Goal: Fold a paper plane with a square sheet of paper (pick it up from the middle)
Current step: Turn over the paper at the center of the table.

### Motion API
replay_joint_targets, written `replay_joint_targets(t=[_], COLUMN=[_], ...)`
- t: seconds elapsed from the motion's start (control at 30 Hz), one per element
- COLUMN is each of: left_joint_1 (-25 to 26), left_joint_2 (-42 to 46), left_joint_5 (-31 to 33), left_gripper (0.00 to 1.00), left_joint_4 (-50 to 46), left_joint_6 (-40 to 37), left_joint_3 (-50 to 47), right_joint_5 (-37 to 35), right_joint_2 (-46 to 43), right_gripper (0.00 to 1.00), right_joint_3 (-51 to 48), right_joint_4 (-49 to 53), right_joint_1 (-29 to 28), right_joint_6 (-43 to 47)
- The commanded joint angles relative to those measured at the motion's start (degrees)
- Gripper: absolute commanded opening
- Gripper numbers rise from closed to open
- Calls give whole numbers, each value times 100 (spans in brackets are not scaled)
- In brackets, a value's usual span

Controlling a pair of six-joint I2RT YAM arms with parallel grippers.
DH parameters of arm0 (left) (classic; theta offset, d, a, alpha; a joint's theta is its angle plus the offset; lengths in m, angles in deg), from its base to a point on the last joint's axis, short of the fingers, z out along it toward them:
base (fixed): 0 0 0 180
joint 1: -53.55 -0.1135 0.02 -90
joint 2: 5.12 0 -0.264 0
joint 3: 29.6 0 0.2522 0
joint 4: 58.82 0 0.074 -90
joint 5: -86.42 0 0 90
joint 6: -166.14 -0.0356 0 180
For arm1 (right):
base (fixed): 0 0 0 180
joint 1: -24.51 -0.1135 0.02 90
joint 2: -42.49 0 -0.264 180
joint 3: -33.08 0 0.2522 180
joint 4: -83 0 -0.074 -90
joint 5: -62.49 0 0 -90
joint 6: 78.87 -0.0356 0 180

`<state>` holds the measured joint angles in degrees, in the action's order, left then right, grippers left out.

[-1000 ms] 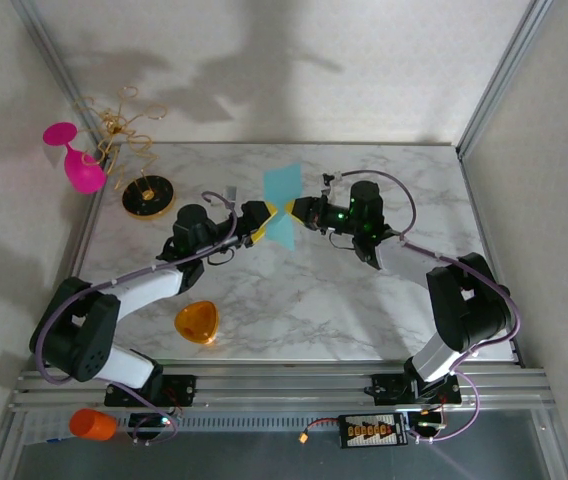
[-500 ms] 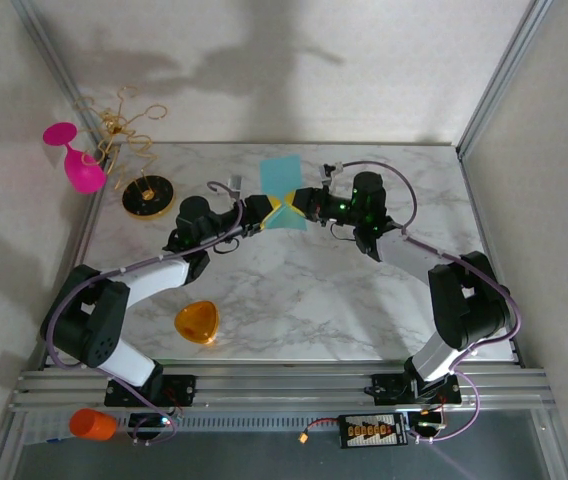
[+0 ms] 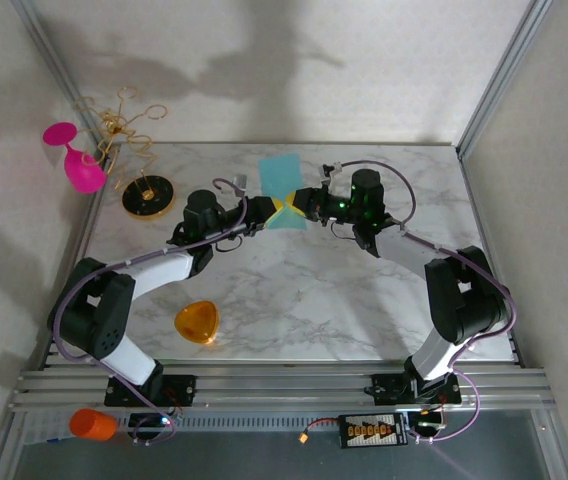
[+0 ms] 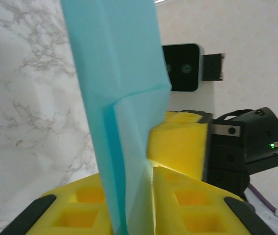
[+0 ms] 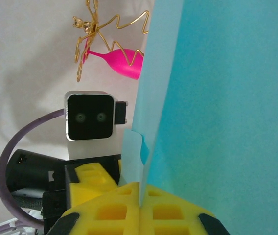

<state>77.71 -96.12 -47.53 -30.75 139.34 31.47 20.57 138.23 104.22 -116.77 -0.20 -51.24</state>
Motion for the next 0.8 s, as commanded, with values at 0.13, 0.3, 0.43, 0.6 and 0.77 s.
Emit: replay_joint_targets(t=[0.13,0.3,0.43,0.6,0.77], left_joint_1=[-43,-45,-66,-82,-14], left_joint_2=[-107,-113,-67,54,-32], left_joint_5=[-60,-84,11,654,2579], left_gripper=[19,12,10,10,9], left_joint_4=[-481,-652,-1052,-2970,-5700], left_joint_6=[-297,-400,-694,-1833,-3324], left_joint_3=[230,283,365,784,1714], right_joint_5=[19,-83,-506,-2129,-3880], right_joint_2=[34,-18,-213,-682,-1124], right_gripper=[4,10,35,58,68], right_joint_3=[74,68,85,183,66], right_joint_4=[215,421,1055,2640,3484], right_joint_1=[57,76,141,282,300], right_joint_6=[281,402,743,1674,2055])
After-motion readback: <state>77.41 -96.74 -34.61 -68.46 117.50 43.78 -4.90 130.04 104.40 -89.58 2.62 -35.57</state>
